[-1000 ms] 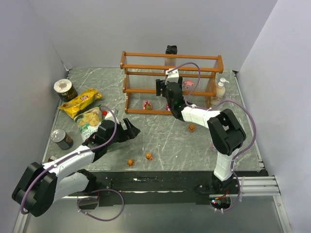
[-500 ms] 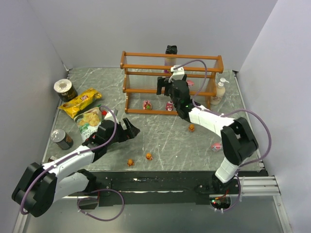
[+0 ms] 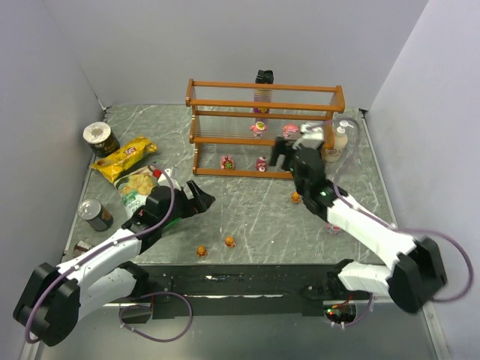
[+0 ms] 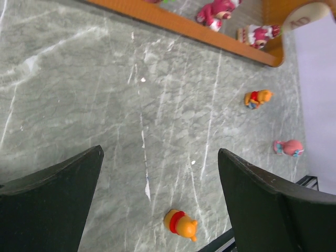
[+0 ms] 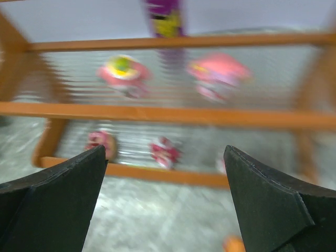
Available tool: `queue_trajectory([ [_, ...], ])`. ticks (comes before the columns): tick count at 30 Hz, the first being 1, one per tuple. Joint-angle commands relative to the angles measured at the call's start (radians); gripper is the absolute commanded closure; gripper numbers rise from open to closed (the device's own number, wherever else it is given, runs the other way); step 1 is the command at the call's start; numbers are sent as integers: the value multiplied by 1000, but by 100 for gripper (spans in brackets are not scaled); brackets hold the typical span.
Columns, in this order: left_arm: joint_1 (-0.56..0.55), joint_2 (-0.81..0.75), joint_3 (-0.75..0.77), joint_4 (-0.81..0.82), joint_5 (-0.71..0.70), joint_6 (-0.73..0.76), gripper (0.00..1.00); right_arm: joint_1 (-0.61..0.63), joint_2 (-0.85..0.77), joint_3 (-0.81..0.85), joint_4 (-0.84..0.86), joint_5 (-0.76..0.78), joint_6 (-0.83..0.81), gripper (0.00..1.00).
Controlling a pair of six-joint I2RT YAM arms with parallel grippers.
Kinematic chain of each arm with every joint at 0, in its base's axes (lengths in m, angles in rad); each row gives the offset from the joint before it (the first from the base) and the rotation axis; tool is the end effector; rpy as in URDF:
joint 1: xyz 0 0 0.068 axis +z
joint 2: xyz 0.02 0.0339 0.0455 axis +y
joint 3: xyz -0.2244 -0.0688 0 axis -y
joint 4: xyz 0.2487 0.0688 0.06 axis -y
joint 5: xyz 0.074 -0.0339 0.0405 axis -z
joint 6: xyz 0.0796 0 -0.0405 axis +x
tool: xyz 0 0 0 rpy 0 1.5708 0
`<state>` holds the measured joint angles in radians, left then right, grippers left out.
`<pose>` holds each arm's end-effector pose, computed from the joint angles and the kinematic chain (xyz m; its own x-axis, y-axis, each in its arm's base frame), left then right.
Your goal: Place and organize the plastic toys onto the shelf
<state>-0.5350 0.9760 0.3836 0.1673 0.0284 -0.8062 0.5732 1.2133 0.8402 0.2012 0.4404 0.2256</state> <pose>0.2345 -0.1416 0.1469 -0.6294 -0.4655 -0.6222 0.1122 0.7379 -0.6655 0.3030 0.1552 0.2640 -0.1709 0.1305 -0.9766 -0.1021 0.9835 0.1493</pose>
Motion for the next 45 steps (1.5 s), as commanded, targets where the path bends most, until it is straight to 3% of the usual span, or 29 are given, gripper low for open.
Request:
queue_trajectory([
  [1, 4, -54, 1, 6, -9, 4, 4, -51, -173, -69, -263, 239, 171, 1],
  [5, 4, -71, -8, 15, 2, -5, 4, -230, -228, -119, -485, 169, 345, 0],
  [11, 4, -82, -6, 12, 22, -10, 4, -479, -294, -269, -574, 70, 556, 0],
  [17, 4, -105, -12, 6, 24, -17, 4, -594, -353, -377, -606, 3, 711, 0],
  [23, 4, -115, -17, 14, 44, -24, 4, -599, -305, -365, -689, -66, 828, 0],
  [27, 4, -122, -17, 14, 42, -27, 4, -598, -320, -400, -657, -155, 842, 0],
  [33, 4, -131, -20, 6, 30, -28, 4, -599, -328, -434, -635, -169, 900, 2],
  [45, 4, -128, -22, 1, 15, -27, 4, -601, -294, -512, -534, -259, 936, 17],
])
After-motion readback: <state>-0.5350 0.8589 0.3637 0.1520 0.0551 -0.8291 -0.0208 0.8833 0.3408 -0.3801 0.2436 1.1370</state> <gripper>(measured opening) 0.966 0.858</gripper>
